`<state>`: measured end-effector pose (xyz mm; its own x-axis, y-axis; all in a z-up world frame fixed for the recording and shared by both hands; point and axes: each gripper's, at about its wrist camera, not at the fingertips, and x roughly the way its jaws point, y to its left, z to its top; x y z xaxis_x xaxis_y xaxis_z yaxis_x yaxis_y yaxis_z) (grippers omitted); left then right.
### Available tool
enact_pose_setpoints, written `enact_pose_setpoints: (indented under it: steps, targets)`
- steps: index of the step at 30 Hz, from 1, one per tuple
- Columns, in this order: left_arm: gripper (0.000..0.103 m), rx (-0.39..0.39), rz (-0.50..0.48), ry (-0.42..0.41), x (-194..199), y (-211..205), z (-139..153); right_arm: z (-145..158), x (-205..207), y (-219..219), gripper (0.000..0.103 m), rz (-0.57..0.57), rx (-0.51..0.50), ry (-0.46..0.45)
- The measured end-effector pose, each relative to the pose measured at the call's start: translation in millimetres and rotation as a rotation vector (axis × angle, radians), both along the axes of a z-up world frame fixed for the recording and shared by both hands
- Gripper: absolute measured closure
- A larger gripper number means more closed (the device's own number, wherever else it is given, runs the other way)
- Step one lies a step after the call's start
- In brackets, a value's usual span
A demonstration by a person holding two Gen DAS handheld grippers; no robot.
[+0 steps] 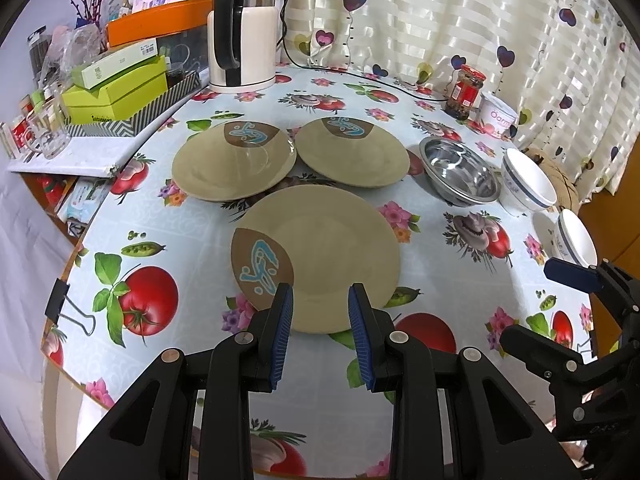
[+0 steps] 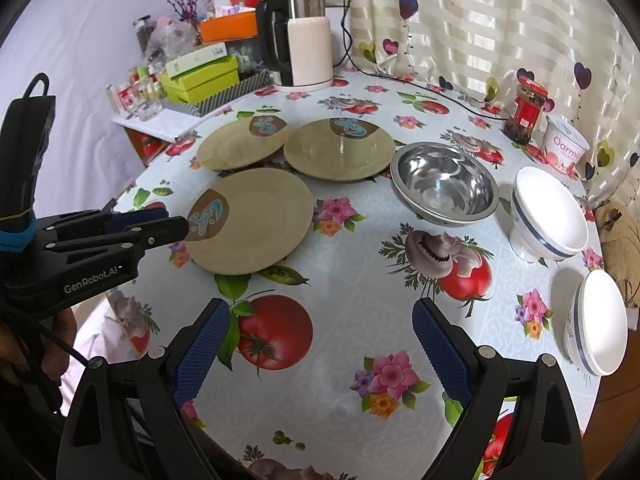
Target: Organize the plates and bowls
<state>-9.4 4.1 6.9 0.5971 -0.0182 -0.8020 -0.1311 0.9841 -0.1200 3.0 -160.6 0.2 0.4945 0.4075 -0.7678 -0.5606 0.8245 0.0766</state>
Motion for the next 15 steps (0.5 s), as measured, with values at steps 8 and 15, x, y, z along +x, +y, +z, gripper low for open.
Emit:
enact_pose_setpoints:
  steps: [8,15]
  targets:
    - [0.073,-0.006,0.005,0.011,2.4,3.8,-3.6,1.2,4.2,6.5,0.010,0.010,-0.020,0.006]
    - [0.073,-0.019,-0.001,0.021,5.7,6.0,-6.7,2.1,7.7,10.6,0.010,0.010,-0.028,0.012]
